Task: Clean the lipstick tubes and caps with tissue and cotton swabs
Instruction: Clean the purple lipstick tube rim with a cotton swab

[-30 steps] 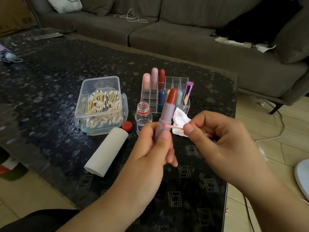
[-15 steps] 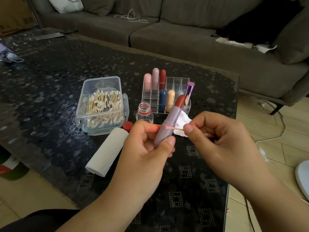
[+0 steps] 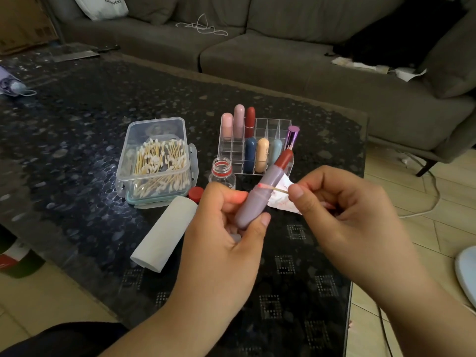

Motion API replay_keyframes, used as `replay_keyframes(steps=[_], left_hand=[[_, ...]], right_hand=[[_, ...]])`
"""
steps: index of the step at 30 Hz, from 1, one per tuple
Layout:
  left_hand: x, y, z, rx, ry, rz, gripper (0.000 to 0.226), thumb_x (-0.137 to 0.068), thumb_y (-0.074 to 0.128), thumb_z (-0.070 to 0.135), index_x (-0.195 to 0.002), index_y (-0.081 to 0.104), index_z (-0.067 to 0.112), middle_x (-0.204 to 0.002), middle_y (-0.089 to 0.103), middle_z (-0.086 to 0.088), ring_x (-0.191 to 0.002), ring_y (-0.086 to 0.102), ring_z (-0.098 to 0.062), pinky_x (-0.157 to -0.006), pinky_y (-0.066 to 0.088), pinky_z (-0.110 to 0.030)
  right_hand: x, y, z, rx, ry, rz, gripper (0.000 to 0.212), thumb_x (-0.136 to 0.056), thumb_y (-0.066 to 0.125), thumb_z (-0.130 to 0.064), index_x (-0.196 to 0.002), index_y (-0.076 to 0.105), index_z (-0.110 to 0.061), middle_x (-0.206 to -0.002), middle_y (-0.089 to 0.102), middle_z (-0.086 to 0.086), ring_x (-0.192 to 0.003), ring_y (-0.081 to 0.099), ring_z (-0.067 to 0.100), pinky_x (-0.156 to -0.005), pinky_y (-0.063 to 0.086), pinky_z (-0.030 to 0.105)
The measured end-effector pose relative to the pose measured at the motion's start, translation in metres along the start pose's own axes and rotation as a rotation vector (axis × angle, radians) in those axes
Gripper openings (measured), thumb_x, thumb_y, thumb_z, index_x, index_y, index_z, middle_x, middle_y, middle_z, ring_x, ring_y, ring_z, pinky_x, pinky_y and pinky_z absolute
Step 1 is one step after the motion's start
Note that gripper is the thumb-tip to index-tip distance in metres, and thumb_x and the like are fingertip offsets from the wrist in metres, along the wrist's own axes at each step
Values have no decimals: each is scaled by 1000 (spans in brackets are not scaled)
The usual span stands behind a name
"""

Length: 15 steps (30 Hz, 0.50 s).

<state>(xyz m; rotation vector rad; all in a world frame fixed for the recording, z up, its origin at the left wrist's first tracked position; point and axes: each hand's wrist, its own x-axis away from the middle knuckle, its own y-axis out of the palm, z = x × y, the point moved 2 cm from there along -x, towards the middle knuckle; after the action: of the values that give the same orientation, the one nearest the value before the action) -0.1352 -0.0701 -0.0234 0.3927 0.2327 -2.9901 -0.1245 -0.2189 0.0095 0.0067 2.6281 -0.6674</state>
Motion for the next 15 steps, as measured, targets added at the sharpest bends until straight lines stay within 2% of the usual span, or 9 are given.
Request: replay_keyframes(steps=[3,6,9,11,15], left_hand=[[0,0,0,-32,11,18,22,-76,69,25,-83,52,36,-79,63,3,-67,63,-12,-61,54,-28],[0,1,1,34,-44,-4,16,-77,68,26,-85,56,32,-80,67,4,-68,65,-12,-63,54,-26],[-4,5,1,258,-171,-97,20,-82,64,36,-94,61,21,-81,70,4,-71,69,-13,-62,53,-22],[-4,7,2,449,-258,-150,25,-85,59,35,-97,63,13,-77,70,-1,-69,69,-17,-62,53,-23],[-4,9,1,748,-411,-221,25,-86,56,29,-90,70,9,-68,60,-5,-58,57,-16,-58,51,-26]], right_hand=[[1,5,-3,22,-28,-38,21,-87,61,-34,-69,59,-23,-49,44,2,-43,36,5,-42,29,10],[1,4,-3,30,-22,-42,18,-83,59,-32,-68,58,-22,-49,44,1,-44,36,5,-43,29,10],[-1,0,2,-23,3,-7,19,-83,59,-34,-68,58,-22,-46,39,-6,-42,32,4,-43,25,9],[-1,0,2,-35,-3,-4,19,-83,59,-34,-69,58,-22,-47,39,-6,-42,32,3,-44,25,8],[-1,-2,2,-39,-8,-23,18,-83,59,-34,-69,59,-22,-48,40,-5,-43,33,3,-44,26,7]])
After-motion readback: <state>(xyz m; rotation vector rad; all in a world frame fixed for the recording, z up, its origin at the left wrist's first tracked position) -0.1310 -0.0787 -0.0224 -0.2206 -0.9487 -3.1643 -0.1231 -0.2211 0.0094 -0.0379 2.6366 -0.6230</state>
